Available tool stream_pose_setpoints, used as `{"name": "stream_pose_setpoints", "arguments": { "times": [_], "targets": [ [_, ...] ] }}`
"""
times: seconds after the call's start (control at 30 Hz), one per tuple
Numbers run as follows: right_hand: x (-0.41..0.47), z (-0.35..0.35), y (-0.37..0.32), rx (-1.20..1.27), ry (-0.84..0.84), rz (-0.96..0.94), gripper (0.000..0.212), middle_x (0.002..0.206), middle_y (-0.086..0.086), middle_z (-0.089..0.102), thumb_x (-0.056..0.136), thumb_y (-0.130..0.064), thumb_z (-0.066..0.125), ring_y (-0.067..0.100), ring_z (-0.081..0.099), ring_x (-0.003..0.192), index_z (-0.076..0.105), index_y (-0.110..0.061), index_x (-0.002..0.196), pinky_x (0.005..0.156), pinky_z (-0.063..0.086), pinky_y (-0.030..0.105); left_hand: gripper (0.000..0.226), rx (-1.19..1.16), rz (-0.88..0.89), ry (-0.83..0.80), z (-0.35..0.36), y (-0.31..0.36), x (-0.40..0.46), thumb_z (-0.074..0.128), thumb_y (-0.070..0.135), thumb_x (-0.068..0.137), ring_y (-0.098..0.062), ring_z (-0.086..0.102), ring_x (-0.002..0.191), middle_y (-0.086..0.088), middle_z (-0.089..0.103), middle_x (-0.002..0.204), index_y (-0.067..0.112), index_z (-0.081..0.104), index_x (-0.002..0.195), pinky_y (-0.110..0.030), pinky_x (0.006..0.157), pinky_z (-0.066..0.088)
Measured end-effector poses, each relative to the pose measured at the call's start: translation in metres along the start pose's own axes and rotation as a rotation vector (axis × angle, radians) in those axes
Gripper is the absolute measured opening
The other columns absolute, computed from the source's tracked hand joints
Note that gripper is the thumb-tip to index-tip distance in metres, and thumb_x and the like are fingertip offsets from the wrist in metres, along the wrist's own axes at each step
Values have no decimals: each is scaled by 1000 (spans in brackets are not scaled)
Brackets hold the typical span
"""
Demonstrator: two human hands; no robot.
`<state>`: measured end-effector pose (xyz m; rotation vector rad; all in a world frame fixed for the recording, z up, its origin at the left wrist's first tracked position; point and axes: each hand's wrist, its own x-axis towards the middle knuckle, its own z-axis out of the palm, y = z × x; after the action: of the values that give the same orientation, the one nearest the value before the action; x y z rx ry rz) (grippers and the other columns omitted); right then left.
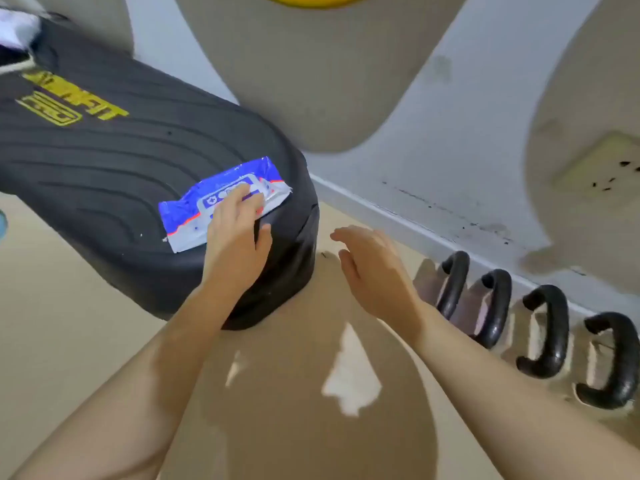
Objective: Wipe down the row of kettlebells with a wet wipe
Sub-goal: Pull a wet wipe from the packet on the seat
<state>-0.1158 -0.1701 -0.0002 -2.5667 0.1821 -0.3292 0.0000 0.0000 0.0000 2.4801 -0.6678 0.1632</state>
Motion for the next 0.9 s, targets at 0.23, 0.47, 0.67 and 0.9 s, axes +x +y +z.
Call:
{"name": "stream_pose_setpoints", "arguments": {
  "times": [0.23,0.47,0.67,0.9],
  "targets": [
    [89,52,-60,110,28,-168,43,119,15,63,95,-25,32,30,58,113,62,-1,113,99,45,41,52,160,-100,10,-12,-57,8,36,43,89,-33,48,124,-16,47,140,9,52,125,-42,92,45],
    [147,51,-70,-244,-382,-353,41,137,-9,52,89,-43,54,14,38,134,57,-24,126,112,15,36,61,86,-128,88,-10,-63,4,43,51,86,-22,59,109,-6,58,128,13,44,133,-23,69,38],
    [158,39,-68,-170,-522,-370,43,134,-3,55,89,-34,59,18,52,119,55,-19,129,93,40,28,72,18,-225,54,-14,-55,5,42,47,91,-17,46,128,4,14,158,16,11,148,-25,70,39],
    [171,55,-76,62,-232,-120,25,95,4,66,95,-31,48,17,56,84,67,-14,97,65,34,21,46,46,-172,177,-10,-59,5,44,40,90,-24,70,82,-14,32,151,15,34,127,-24,49,44]
  ]
}}
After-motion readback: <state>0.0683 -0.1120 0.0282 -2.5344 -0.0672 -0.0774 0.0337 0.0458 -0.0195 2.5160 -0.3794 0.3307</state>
